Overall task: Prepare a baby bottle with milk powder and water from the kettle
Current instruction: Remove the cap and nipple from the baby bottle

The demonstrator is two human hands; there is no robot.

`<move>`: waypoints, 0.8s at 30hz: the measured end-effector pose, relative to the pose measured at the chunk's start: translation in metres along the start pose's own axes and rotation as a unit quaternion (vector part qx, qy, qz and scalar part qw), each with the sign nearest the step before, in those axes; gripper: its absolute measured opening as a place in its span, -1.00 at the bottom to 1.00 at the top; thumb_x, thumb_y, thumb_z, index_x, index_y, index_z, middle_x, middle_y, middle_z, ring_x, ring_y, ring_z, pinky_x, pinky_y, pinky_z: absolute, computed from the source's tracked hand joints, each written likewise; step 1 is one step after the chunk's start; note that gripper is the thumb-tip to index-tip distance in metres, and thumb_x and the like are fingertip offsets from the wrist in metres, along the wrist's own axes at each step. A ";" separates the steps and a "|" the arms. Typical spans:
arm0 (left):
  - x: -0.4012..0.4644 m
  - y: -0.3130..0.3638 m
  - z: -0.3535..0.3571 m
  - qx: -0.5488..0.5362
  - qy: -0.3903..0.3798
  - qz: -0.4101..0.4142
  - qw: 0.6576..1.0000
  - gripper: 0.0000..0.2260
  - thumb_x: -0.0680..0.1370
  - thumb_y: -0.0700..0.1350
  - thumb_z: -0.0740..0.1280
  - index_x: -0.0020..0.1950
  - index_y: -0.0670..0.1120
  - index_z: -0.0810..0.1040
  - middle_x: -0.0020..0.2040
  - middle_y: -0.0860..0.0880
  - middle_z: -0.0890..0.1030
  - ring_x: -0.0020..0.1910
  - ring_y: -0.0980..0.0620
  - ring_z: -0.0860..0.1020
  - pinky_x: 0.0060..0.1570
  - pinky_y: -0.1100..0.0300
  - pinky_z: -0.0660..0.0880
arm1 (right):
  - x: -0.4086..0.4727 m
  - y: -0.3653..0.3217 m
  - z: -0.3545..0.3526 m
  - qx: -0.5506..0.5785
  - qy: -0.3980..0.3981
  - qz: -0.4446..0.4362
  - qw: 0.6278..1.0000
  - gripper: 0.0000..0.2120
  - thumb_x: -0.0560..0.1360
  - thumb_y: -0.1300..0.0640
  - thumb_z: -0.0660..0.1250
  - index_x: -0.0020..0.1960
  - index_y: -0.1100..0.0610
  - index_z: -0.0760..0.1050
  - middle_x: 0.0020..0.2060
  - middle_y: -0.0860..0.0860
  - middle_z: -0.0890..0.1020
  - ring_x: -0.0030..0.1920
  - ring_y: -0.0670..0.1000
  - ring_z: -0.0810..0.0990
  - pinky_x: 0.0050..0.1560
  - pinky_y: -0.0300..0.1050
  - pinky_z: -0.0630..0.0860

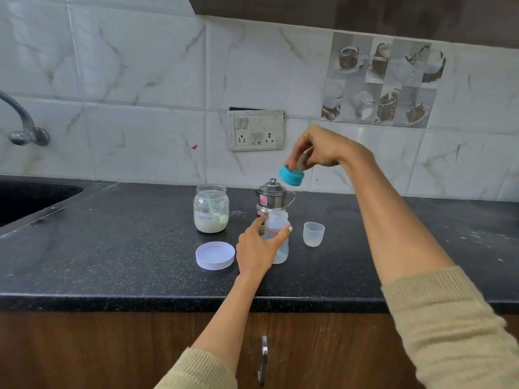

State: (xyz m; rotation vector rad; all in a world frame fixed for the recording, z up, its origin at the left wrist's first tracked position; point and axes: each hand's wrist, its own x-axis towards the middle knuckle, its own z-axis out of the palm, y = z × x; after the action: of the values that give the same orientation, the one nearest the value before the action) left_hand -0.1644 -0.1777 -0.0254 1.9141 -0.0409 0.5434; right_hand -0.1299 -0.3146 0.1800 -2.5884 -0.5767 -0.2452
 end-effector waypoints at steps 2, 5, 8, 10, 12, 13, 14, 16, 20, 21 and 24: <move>-0.001 0.000 0.000 -0.006 0.002 0.001 1.000 -0.37 0.37 0.25 0.38 0.34 -0.02 0.41 0.23 -0.07 0.55 0.20 -0.04 0.50 0.16 -0.08 0.47 | -0.018 0.014 -0.001 -0.043 -0.005 0.022 0.999 -0.59 0.35 0.50 0.38 -0.28 -0.04 0.64 -0.04 -0.06 0.66 -0.05 0.01 0.63 0.03 -0.01 0.56; -0.002 0.000 -0.001 -0.006 0.011 0.001 1.000 -0.40 0.36 0.25 0.39 0.31 0.00 0.44 0.20 -0.07 0.56 0.19 -0.06 0.50 0.15 -0.07 0.46 | -0.044 0.035 0.017 -0.099 -0.072 0.064 0.990 -0.64 0.33 0.44 0.44 -0.11 -0.01 0.65 -0.05 -0.06 0.62 -0.06 -0.03 0.57 -0.07 -0.19 0.49; -0.001 -0.002 0.000 -0.006 0.010 0.002 1.000 -0.40 0.35 0.27 0.38 0.30 0.00 0.44 0.20 -0.07 0.57 0.19 -0.07 0.50 0.15 -0.08 0.46 | -0.058 0.052 0.054 -0.121 -0.119 0.116 0.979 -0.66 0.36 0.45 0.41 -0.03 0.07 0.66 -0.07 -0.06 0.61 -0.14 -0.09 0.55 -0.34 -0.35 0.43; -0.002 -0.001 0.000 -0.007 0.007 0.001 1.000 -0.39 0.35 0.27 0.38 0.31 -0.01 0.44 0.21 -0.07 0.57 0.19 -0.06 0.50 0.15 -0.10 0.46 | -0.062 0.062 0.074 -0.125 -0.127 0.132 0.975 -0.67 0.38 0.47 0.37 -0.04 0.10 0.66 0.01 -0.01 0.63 -0.21 -0.11 0.55 -0.39 -0.36 0.47; -0.001 -0.001 0.001 -0.008 0.006 0.000 1.000 -0.38 0.36 0.26 0.38 0.32 -0.01 0.42 0.22 -0.08 0.56 0.21 -0.07 0.49 0.15 -0.10 0.46 | -0.063 0.069 0.087 -0.134 -0.128 0.139 0.973 -0.67 0.39 0.47 0.36 -0.02 0.11 0.66 0.12 0.02 0.60 -0.11 -0.01 0.60 -0.22 -0.26 0.58; -0.001 -0.001 0.001 -0.008 0.005 -0.001 1.000 -0.38 0.36 0.26 0.38 0.33 -0.01 0.42 0.23 -0.08 0.55 0.22 -0.07 0.49 0.16 -0.11 0.46 | -0.063 0.072 0.091 -0.137 -0.130 0.143 0.972 -0.68 0.39 0.46 0.37 -0.02 0.10 0.66 0.15 0.04 0.58 -0.05 0.04 0.61 -0.14 -0.21 0.60; -0.001 -0.001 0.002 -0.005 0.005 0.000 1.000 -0.38 0.36 0.26 0.38 0.33 -0.01 0.41 0.24 -0.08 0.55 0.23 -0.07 0.48 0.16 -0.11 0.45 | -0.063 0.074 0.093 -0.138 -0.132 0.146 0.971 -0.68 0.39 0.45 0.38 -0.02 0.09 0.67 0.18 0.05 0.57 -0.01 0.07 0.61 -0.10 -0.19 0.61; 0.000 -0.002 0.002 -0.001 0.004 0.002 1.000 -0.38 0.37 0.26 0.37 0.34 -0.01 0.40 0.25 -0.08 0.54 0.24 -0.07 0.47 0.17 -0.11 0.45 | -0.064 0.077 0.097 -0.140 -0.134 0.149 0.970 -0.68 0.39 0.44 0.39 0.00 0.08 0.66 0.22 0.06 0.53 0.02 0.09 0.59 -0.09 -0.19 0.61; 0.001 -0.004 0.003 0.000 0.001 0.005 1.000 -0.37 0.38 0.26 0.37 0.35 -0.01 0.39 0.26 -0.08 0.53 0.24 -0.07 0.47 0.17 -0.11 0.46 | -0.067 0.078 0.098 -0.133 -0.135 0.148 0.971 -0.68 0.41 0.40 0.38 0.06 0.08 0.64 0.23 0.07 0.52 -0.05 0.04 0.57 -0.25 -0.30 0.55; 0.002 -0.004 0.003 0.002 0.001 0.006 1.000 -0.37 0.37 0.26 0.37 0.35 -0.01 0.39 0.26 -0.08 0.53 0.24 -0.07 0.47 0.16 -0.10 0.47 | -0.068 0.078 0.097 -0.132 -0.138 0.149 0.970 -0.68 0.42 0.40 0.38 0.08 0.09 0.63 0.23 0.06 0.52 -0.05 0.04 0.58 -0.22 -0.28 0.56; 0.001 -0.001 0.003 0.010 -0.001 0.013 1.000 -0.34 0.35 0.30 0.37 0.34 -0.01 0.39 0.27 -0.07 0.53 0.24 -0.06 0.49 0.15 -0.07 0.48 | -0.068 0.071 0.082 -0.115 -0.122 0.165 0.972 -0.69 0.40 0.40 0.40 0.06 0.11 0.63 0.16 0.07 0.58 -0.14 0.04 0.63 -0.15 -0.18 0.61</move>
State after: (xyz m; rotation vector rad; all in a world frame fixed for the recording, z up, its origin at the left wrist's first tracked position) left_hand -0.1623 -0.1792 -0.0270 1.9366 -0.0626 0.5607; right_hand -0.1540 -0.3557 0.0608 -2.9109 -0.1973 0.1266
